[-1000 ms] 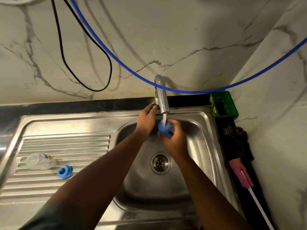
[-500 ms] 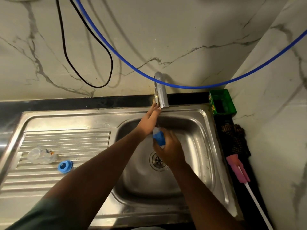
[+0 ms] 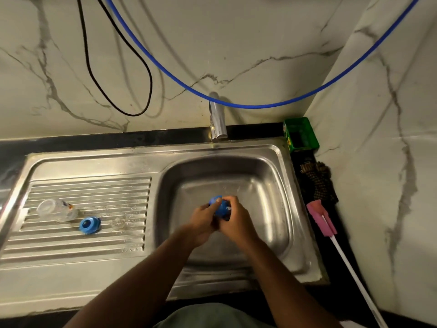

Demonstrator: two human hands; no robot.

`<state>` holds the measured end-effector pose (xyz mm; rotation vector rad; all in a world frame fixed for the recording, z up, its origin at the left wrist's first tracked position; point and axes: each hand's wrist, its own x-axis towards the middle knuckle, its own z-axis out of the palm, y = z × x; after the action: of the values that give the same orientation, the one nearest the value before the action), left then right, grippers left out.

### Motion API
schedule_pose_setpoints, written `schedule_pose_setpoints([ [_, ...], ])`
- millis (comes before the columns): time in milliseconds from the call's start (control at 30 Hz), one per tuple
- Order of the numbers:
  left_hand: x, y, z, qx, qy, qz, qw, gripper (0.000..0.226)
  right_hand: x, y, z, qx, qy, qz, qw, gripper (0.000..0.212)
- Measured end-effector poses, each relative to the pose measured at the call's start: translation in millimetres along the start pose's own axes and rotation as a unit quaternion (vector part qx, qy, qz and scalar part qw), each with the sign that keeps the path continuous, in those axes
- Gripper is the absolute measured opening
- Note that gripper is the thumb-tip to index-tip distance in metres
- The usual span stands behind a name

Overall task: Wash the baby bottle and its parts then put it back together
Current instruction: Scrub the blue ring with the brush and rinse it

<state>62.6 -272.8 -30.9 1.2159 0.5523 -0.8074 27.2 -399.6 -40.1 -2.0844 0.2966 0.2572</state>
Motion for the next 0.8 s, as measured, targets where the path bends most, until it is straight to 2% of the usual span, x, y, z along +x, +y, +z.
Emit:
schedule_pose_setpoints([
  [67, -2, -6, 3, 0.005, -0.001, 0.038, 0.999, 0.035, -19, 4, -10, 0.006, 0.018, -0.044, 0.999, 0.051],
  [100, -2, -9, 4, 0.02, 0.0, 0.053, 0.998, 0.039, -25, 10, -18, -0.02, 0.066, -0.071, 0.995, 0.048],
  [133, -1, -13, 5, 0.049, 0.006, 0.067, 0.997, 0.048, -33, 17, -31, -0.057, 0.137, -0.095, 0.984, 0.046],
  [200, 0, -17, 10, 0.104, 0.014, 0.091, 0.99, 0.053, -44, 34, -63, -0.147, 0.292, -0.111, 0.939, 0.046],
  [267, -4, -19, 18, 0.139, -0.014, 0.105, 0.985, 0.051, -52, 53, -100, -0.235, 0.396, -0.071, 0.885, 0.047],
  [333, -6, -21, 27, 0.144, -0.054, 0.112, 0.982, 0.056, -56, 73, -124, -0.282, 0.427, -0.004, 0.859, 0.05],
  [433, -11, -22, 32, 0.152, -0.079, 0.123, 0.978, 0.045, -53, 99, -139, -0.251, 0.392, 0.059, 0.883, 0.056],
  [500, -16, -21, 33, 0.16, -0.09, 0.136, 0.974, 0.051, -50, 107, -145, -0.236, 0.372, 0.051, 0.896, 0.049],
  [600, -23, -17, 27, 0.14, -0.064, 0.155, 0.976, 0.063, -49, 86, -141, -0.132, 0.326, -0.054, 0.935, 0.039],
  [700, -30, -10, 19, 0.141, -0.057, 0.17, 0.974, 0.042, -53, 37, -110, -0.081, 0.217, -0.156, 0.96, 0.036],
  [800, -39, -2, 15, 0.174, -0.016, 0.2, 0.964, 0.038, -49, 7, -73, -0.095, 0.104, -0.184, 0.973, 0.036],
])
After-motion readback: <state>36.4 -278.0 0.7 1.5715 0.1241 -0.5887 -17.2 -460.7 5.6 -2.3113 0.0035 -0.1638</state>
